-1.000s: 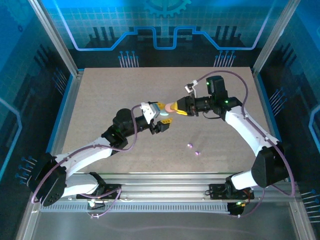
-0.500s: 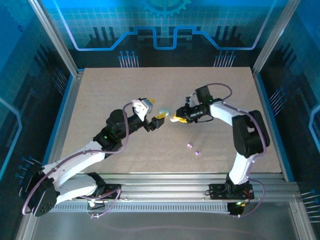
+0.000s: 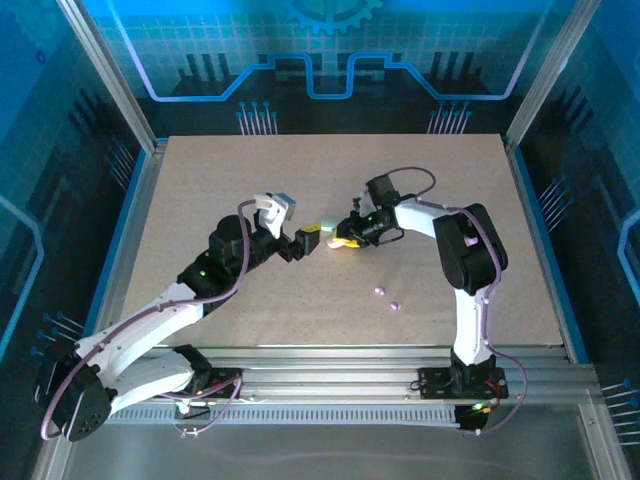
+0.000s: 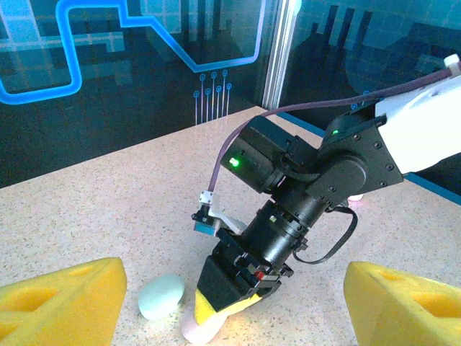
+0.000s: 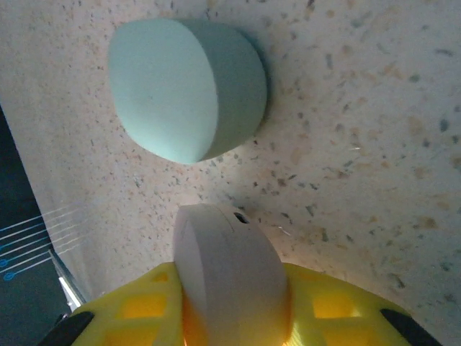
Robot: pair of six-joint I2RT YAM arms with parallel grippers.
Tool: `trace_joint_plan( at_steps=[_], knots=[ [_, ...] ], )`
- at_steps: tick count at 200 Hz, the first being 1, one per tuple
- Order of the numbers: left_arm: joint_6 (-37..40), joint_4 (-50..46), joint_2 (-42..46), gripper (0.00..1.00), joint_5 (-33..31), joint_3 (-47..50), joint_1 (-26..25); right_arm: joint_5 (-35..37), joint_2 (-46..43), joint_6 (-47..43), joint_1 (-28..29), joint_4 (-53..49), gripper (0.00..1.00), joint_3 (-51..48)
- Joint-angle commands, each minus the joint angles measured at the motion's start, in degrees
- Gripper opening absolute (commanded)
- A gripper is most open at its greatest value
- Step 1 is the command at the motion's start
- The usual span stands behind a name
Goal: Insert wireless bluetooth earbuds into charging case
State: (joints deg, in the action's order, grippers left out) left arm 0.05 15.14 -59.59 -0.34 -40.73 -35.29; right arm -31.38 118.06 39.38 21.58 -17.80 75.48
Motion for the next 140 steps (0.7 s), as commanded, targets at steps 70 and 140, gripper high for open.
trace_joint_plan(
  at_steps=[70,140],
  knots=[
    [-0.83,-1.66,0.41,0.85,-0.19,-2.84,0.55,12.30,-6.52,-7.03,-0.70,-12.02,0.52,0.63],
    [-1.63,-2.82,-0.17,0.94,1.30,-3.65,0.80,24.02,-25.37,-13.76,-16.06,-19.80,0.62,-5.69]
  ],
)
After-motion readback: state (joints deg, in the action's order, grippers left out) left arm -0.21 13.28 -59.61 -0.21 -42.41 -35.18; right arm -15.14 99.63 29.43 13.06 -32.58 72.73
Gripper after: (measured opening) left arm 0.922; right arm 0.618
